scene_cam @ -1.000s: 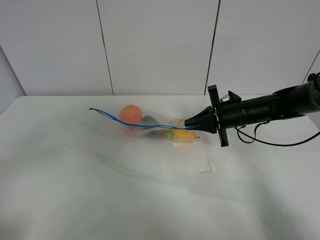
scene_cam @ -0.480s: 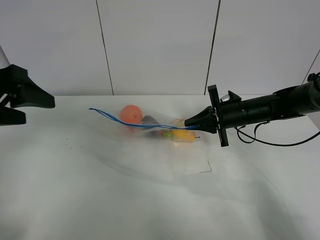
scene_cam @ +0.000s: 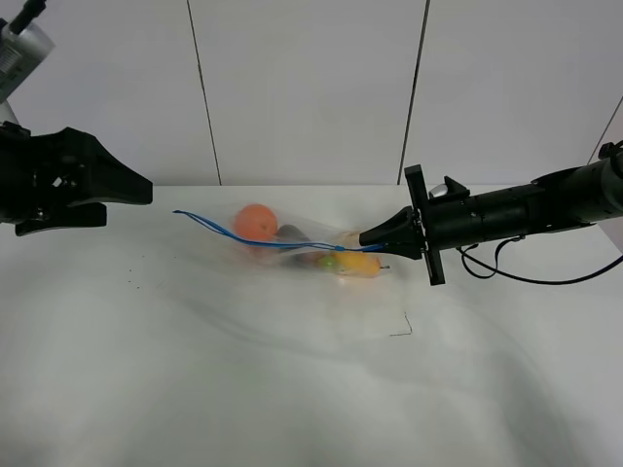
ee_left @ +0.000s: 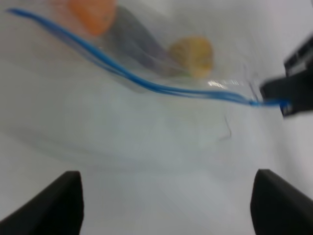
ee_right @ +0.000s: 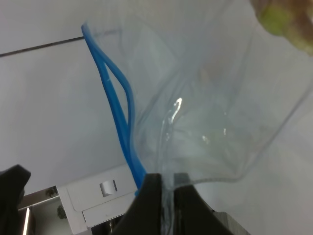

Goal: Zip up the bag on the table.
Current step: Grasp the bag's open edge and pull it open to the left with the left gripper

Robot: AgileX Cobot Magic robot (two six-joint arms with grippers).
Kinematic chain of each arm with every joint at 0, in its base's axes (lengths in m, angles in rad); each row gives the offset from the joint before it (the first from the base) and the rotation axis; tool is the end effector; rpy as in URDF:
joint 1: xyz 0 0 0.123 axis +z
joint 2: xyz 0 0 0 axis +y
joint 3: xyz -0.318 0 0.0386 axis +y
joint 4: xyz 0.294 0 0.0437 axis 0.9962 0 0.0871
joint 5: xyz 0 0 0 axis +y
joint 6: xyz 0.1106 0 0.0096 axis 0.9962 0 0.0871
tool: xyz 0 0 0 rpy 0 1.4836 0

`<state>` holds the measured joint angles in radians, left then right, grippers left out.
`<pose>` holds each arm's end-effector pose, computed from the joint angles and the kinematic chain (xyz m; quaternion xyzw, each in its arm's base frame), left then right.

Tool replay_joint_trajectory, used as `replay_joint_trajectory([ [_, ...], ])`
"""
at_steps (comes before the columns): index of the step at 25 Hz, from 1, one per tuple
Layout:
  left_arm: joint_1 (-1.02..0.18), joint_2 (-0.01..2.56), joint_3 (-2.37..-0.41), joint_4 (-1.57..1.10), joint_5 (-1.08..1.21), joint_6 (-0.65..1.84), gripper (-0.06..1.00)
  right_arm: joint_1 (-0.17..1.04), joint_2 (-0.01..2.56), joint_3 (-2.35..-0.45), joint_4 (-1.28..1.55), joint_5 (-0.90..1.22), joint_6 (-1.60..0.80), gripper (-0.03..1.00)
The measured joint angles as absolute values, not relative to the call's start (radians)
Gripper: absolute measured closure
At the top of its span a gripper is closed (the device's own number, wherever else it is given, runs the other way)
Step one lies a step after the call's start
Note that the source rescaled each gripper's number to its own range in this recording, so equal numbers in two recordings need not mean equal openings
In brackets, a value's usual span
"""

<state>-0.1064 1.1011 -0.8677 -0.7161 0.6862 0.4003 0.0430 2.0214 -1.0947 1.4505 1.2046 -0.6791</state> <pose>0.2574 -0.0740 0.3335 0.0517 0.8889 -0.2521 0.3790 0.3972 0.1201 0.1457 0.0949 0.8134 0.5739 0.0042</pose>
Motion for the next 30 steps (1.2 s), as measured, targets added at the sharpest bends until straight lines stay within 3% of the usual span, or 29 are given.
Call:
replay_joint_trajectory([
  [6,-0.277,1.102,-0.868,-0.713,0.486,0.922,-0.02,0.043,2.021,-1.095,1.451,1.202,-0.679,0.97],
  [12,-0.353,1.104,-0.868,-0.712,0.239,1.562,-0.01,0.043,2.021,-1.095,1.451,1.201,-0.679,0.97],
  [15,-0.403,1.123,-0.868,-0.714,0.151,1.746,-0.01,0.043,2.021,-1.095,1.451,1.201,-0.679,0.97],
  [22,-0.626,1.287,-0.868,-0.715,-0.138,1.839,-0.01,0.043,2.021,-1.095,1.451,1.2,-0.679,0.97],
  [30,-0.821,1.537,-0.868,-0.715,-0.291,1.841,-0.01,0.043,2.021,-1.095,1.451,1.2,-0.679,0.97],
])
